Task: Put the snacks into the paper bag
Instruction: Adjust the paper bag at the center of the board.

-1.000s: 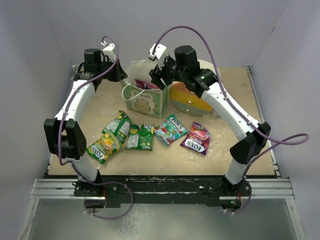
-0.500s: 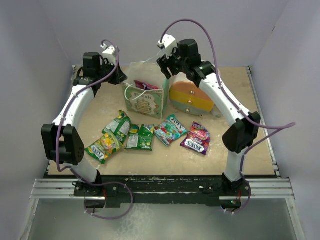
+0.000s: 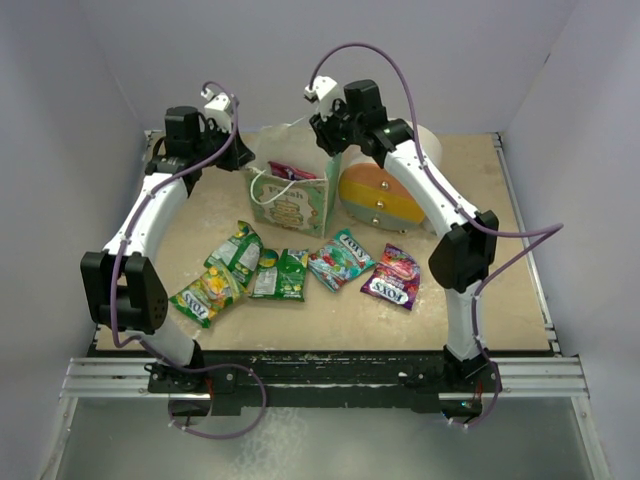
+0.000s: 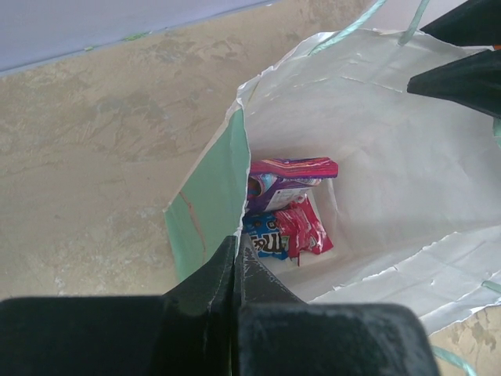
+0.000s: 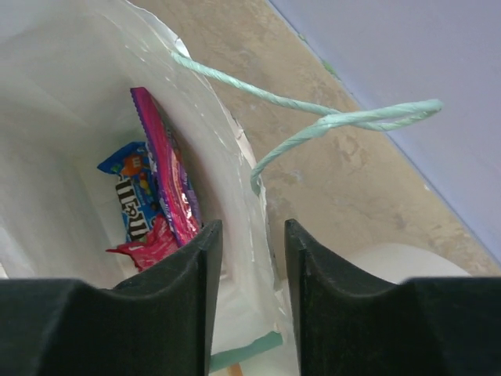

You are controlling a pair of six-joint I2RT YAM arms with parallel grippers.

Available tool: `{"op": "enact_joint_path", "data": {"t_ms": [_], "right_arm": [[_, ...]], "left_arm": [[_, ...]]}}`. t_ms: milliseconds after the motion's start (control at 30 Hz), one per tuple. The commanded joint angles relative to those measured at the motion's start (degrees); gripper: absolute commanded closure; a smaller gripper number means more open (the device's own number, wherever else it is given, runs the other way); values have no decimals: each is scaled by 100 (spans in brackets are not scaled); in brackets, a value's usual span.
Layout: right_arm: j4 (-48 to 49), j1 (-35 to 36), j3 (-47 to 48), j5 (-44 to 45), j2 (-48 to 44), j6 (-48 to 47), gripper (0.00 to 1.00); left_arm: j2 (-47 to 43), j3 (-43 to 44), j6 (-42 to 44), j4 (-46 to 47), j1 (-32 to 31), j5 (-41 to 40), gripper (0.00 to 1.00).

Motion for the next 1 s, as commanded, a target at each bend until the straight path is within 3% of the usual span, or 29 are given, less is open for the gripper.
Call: {"op": "enact_joint_path", "data": {"t_ms": [0,233,433,700,867,967], "right_arm": [[-33,-26,304,-248,-98,15,66],[-65,-27,304,-316,-98,-50,98],[-48,-27,276,-404,-183,-60,100],[-28,-28,35,-615,-405,-62,100],[-69,-27,7,-701,-473,6,100],[-123,-27,7,-713,-497,28,100]], "left_arm": [[-307,-11,190,394,-32,130,100],[-358,-12,318,410,-32,137,100],[-399,-17,440,425,-32,212,95],[-524,123,990,406,-23,769,56],[-996,166,1768,-116,12,646,29],[-1341,213,2088,-659,210,514,18]]}}
